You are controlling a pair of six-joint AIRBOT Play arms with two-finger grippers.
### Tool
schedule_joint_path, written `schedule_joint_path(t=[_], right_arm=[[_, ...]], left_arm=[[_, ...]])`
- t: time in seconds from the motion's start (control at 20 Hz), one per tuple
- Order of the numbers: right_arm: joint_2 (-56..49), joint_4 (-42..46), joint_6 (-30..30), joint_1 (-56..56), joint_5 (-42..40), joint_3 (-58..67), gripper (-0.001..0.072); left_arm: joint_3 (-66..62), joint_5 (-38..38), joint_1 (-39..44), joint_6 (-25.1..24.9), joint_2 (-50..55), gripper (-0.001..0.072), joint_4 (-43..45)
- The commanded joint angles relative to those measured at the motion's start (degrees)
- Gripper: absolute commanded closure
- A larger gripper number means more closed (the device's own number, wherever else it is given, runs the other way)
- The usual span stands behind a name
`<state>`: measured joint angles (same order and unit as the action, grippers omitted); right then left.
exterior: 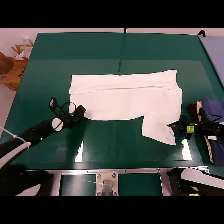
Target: Fold the shirts.
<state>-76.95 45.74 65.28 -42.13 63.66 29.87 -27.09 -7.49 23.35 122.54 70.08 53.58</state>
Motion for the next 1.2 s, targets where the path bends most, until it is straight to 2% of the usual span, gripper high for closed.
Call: schedule_joint_path(t=[0.0,0.05,0.1,0.2,0.35,0.45,0.65,0.8,0.95,1.1,1.15], right_arm=[[0.0,-3.1,-2.6,0.5,1.6,2.0,0.0662],[0.7,-3.1,-2.5,0.3,2.7,2.7,0.0693],[2.1,-3.1,-1.4,0.0,3.0,3.2,0.0693],[4.7,-2.2,1.6,-1.1,3.0,3.3,0.0693],[8.1,9.4,12.2,-1.4,4.2,2.8,0.0693],[11.1,15.1,18.1,-1.4,5.5,2.6,0.0694],[18.0,14.9,19.8,-1.3,6.3,4.1,0.0694],[20.4,11.6,19.6,-1.1,8.9,7.9,0.0694],[20.5,6.3,19.5,2.1,8.9,14.3,0.0694],[17.6,3.7,18.7,8.0,2.6,20.9,0.0694],[15.3,3.7,18.7,9.6,1.2,23.3,0.0693]], left_arm=[[0.0,-0.9,-0.3,-0.5,-0.6,0.0684,0.9],[-0.1,-2.0,-0.2,-2.5,-1.5,0.0684,2.4],[-0.1,-4.1,-0.3,-3.9,-2.8,0.0685,3.9],[-0.1,-9.1,-0.3,-4.0,-6.3,0.0685,8.9],[-0.1,-16.6,-0.3,-3.4,-9.7,0.0686,13.8],[-0.1,-20.4,-0.3,0.4,-10.6,0.0685,17.8],[-3.7,-29.9,-0.3,6.5,-13.8,0.0685,29.7],[-10.4,-37.3,-0.3,6.0,-14.0,0.0685,35.5],[-17.1,-36.5,-0.3,3.6,-13.9,0.0685,36.7],[-21.6,-34.7,-3.1,2.8,-11.7,0.0686,37.3],[-23.3,-34.3,-4.3,1.1,-9.8,0.0685,37.0]])
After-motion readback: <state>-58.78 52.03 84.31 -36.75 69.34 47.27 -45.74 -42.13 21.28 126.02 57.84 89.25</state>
